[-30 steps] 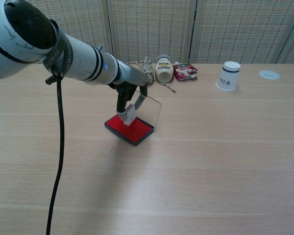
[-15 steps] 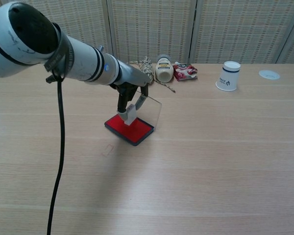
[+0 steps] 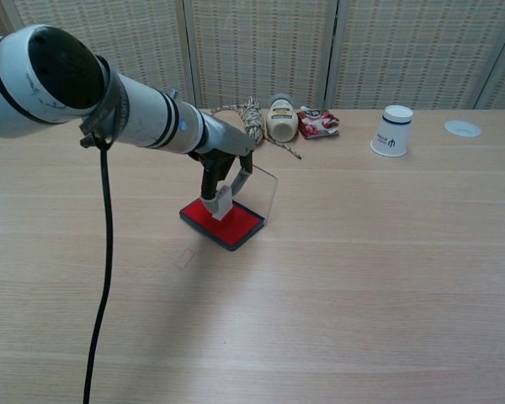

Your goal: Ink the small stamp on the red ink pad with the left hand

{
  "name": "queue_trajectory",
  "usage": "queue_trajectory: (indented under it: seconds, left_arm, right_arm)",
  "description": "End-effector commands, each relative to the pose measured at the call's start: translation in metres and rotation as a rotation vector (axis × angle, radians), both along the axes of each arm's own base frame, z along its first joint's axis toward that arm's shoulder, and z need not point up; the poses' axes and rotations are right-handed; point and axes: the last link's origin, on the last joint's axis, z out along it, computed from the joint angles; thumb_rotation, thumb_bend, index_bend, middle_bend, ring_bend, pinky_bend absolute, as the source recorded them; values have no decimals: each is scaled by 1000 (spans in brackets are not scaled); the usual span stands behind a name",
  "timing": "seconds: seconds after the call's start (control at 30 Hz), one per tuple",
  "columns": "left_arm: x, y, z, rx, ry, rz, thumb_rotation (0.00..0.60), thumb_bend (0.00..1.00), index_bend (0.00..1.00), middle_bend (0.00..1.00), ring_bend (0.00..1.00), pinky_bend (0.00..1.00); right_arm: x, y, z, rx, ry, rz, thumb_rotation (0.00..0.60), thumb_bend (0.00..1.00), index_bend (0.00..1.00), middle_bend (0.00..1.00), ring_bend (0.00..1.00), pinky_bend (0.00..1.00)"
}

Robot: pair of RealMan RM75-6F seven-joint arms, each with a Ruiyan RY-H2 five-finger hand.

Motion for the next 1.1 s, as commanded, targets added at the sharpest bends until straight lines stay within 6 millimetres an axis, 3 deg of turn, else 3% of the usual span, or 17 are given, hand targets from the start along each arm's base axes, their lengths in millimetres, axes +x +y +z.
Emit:
queue_trajectory:
  seconds: [0.03, 0.4, 0.73, 1.1]
  left_arm:
    - [-1, -1, -3, -7, 2, -1, 600, 504, 831, 1000, 976, 904]
    - [3, -5, -3, -14, -18, -13, 600, 504, 831, 1000, 977, 904]
    - [11, -17, 35, 25, -50, -24, 600, 503, 830, 1000, 976, 904]
    - [-14, -41, 64, 48, -78, 57, 600, 504, 828, 1000, 976, 904]
  right_arm:
    - [0, 0, 0, -2, 0, 0, 600, 186, 0, 0, 0, 0]
    - [0, 3, 2, -10, -5, 5, 600, 186, 0, 0, 0, 0]
    - [3, 7, 3, -4, -12, 27, 600, 186, 0, 0, 0, 0]
    - [8, 13, 1, 7, -15, 56, 600, 186, 0, 0, 0, 0]
